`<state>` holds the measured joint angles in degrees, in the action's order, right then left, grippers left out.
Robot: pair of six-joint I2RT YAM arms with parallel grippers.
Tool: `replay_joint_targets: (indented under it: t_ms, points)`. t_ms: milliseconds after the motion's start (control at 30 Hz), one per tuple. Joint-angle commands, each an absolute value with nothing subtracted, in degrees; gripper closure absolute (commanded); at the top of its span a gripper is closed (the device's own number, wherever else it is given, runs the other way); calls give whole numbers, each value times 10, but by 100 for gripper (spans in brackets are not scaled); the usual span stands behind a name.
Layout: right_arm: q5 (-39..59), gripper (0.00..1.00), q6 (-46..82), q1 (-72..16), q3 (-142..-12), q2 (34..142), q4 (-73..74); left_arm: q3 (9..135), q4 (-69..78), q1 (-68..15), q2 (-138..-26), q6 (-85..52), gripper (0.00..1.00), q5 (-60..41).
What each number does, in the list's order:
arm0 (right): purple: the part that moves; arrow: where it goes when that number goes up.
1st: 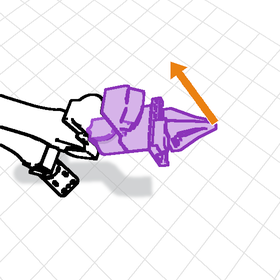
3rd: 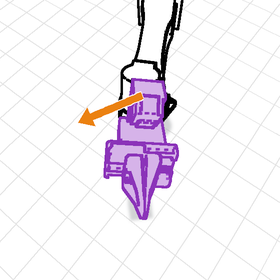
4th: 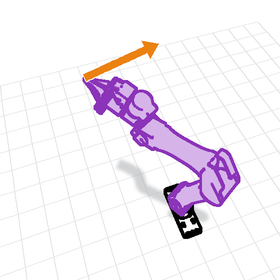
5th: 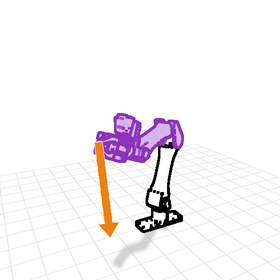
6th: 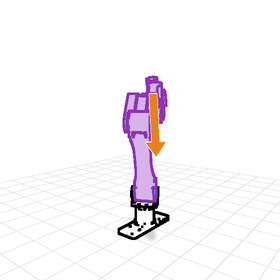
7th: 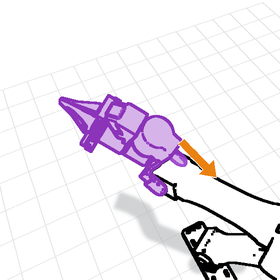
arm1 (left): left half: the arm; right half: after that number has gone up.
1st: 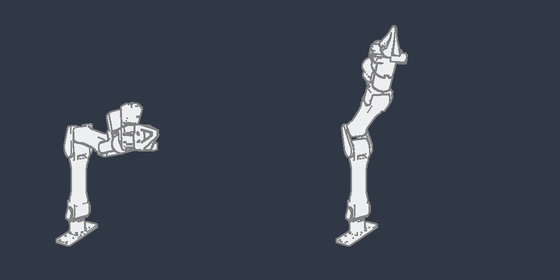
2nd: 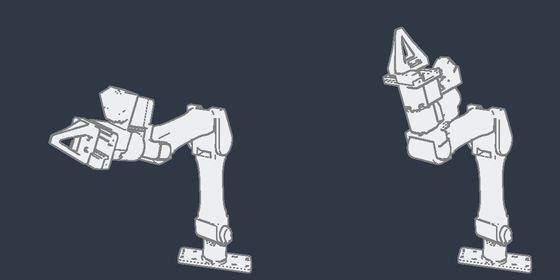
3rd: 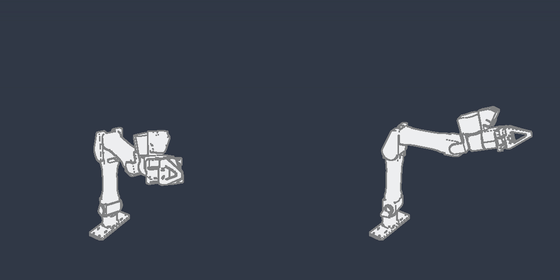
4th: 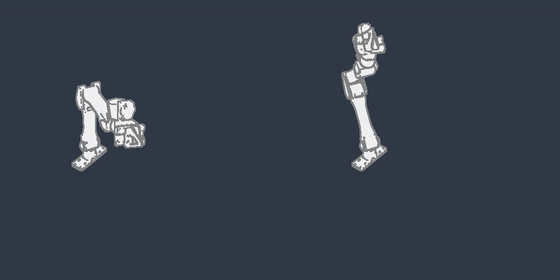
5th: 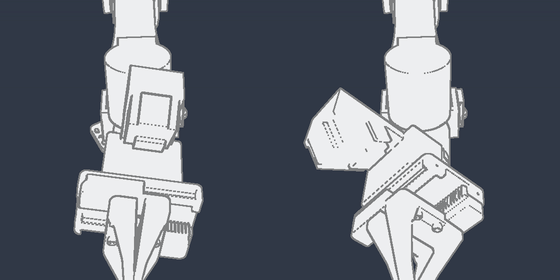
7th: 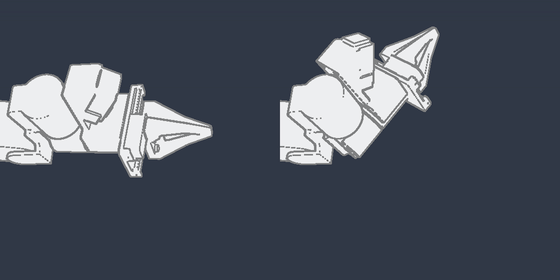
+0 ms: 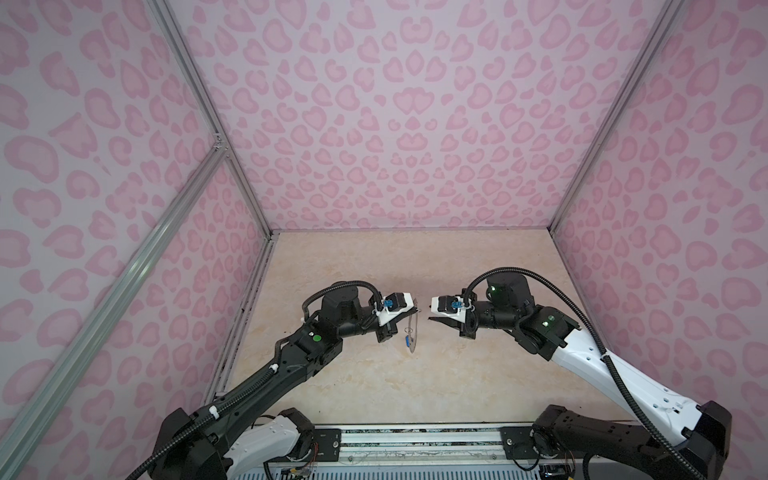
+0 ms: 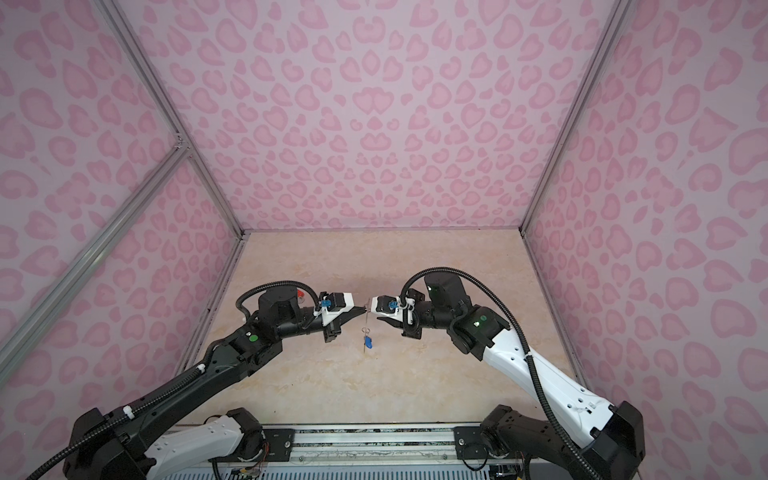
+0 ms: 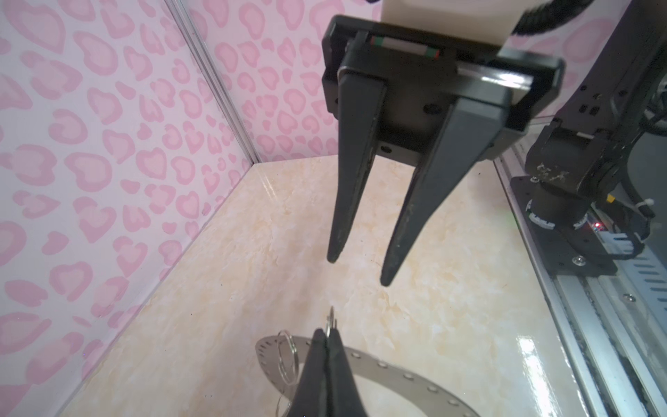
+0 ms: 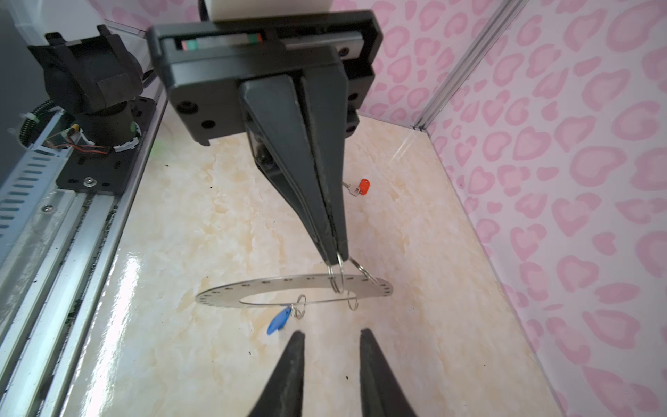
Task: Put the keys on the keyring
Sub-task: 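Open the right gripper and regrip the split ring beside the left gripper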
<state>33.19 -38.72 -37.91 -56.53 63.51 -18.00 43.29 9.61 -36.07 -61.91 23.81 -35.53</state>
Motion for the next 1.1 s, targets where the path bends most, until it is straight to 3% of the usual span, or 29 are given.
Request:
replay_joint_targets:
  t_ms: [0,367,1067]
  points:
    - [323,73,-370,-380,-551,632,-131,425,218,-353,-618,189,97,-425]
    - [364,75,-252,-387,-478,598,30,399,341,-347,-632,128,97,-453]
    - [471,81,-191,-363,-483,609,72,396,351,-348,-635,122,97,-478]
